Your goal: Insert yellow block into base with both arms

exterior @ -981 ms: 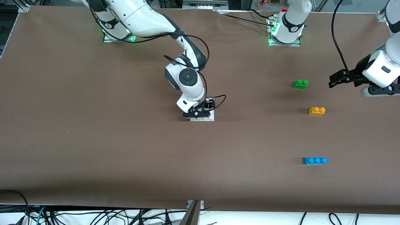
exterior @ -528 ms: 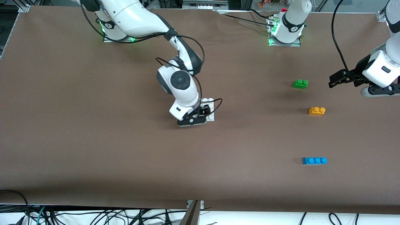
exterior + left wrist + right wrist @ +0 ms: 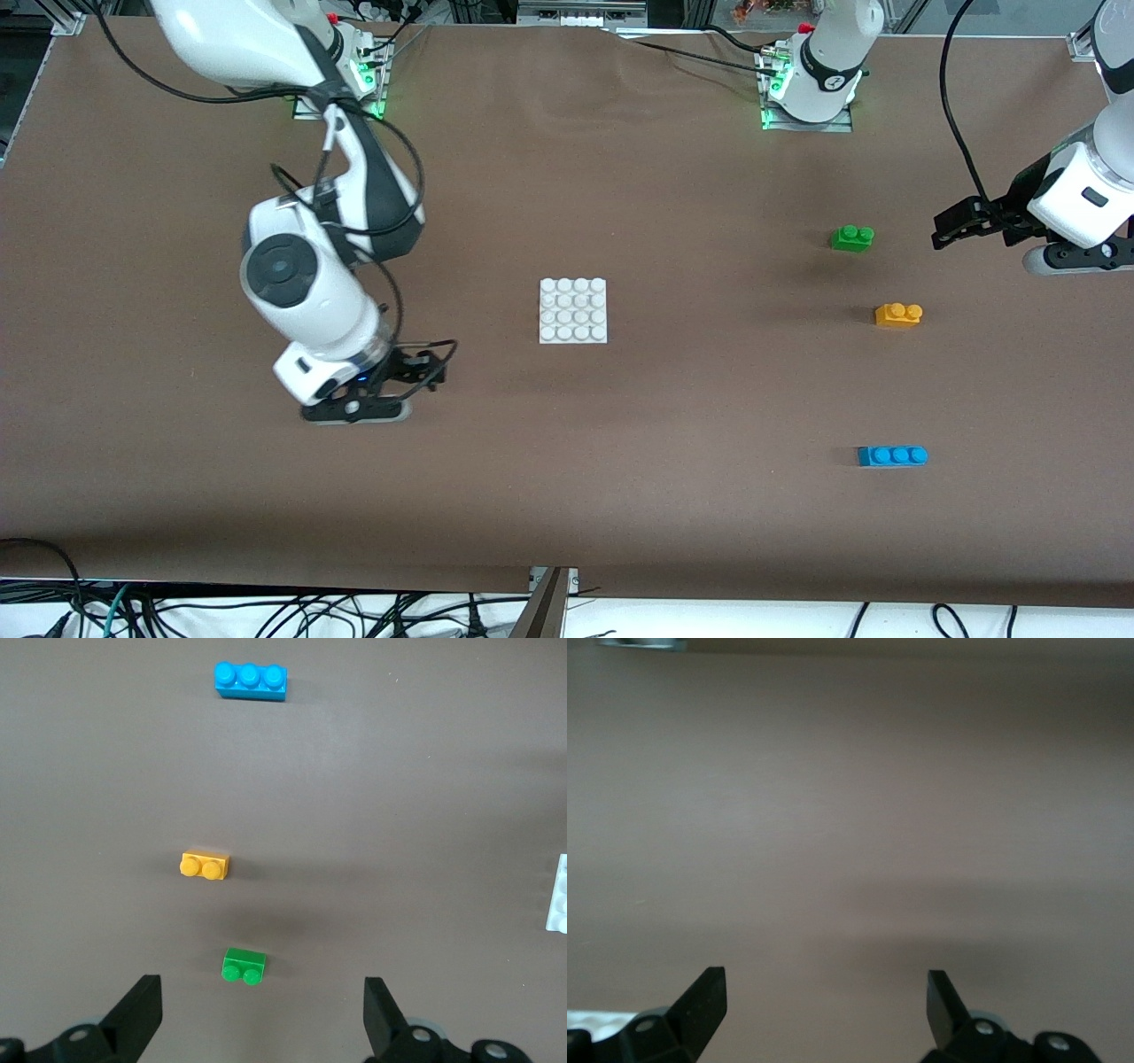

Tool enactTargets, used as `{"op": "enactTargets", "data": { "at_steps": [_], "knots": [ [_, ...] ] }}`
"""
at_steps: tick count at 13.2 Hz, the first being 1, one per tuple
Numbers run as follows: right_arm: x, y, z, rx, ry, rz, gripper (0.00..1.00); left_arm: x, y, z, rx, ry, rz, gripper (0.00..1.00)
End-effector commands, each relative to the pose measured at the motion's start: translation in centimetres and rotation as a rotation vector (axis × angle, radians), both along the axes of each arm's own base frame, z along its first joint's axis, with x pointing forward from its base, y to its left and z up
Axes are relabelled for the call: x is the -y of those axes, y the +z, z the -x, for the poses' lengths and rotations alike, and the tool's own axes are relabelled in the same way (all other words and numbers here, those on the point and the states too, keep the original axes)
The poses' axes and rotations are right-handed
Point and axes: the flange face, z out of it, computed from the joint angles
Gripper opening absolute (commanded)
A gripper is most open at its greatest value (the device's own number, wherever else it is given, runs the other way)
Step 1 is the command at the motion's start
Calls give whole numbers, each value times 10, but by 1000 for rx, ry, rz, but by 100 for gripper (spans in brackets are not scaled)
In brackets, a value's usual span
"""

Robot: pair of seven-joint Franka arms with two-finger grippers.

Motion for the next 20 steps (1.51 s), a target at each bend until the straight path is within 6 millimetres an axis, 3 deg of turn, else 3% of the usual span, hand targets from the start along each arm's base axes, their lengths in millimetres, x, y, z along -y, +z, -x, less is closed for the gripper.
{"op": "enactTargets", "data": {
  "at_steps": [1, 3, 5, 9, 11, 14, 16, 20],
  "knots": [
    [43, 7, -8, -15, -21, 8, 100, -2, 3, 4, 9, -13, 15, 100],
    [100, 24, -15, -8, -67, 2, 100, -1, 3, 4, 8, -13, 16, 100],
    [131, 46, -3, -15, 2, 24, 100, -2, 3, 4, 9, -13, 15, 100],
    [226, 94, 12, 19, -6, 29, 100, -2, 2, 5, 6, -13, 15, 100],
    [261, 113, 26, 34, -58, 26, 100, -2, 2, 5, 6, -13, 15, 100],
    [285, 169, 58, 102, -98, 24, 100, -1, 1, 4, 6, -13, 17, 100],
    [290, 203, 90, 142, -116, 16, 100, -2, 1, 4, 5, -13, 15, 100],
    [315, 209, 128, 91, -141, 11, 100, -2, 1, 4, 5, -13, 15, 100]
  ]
}}
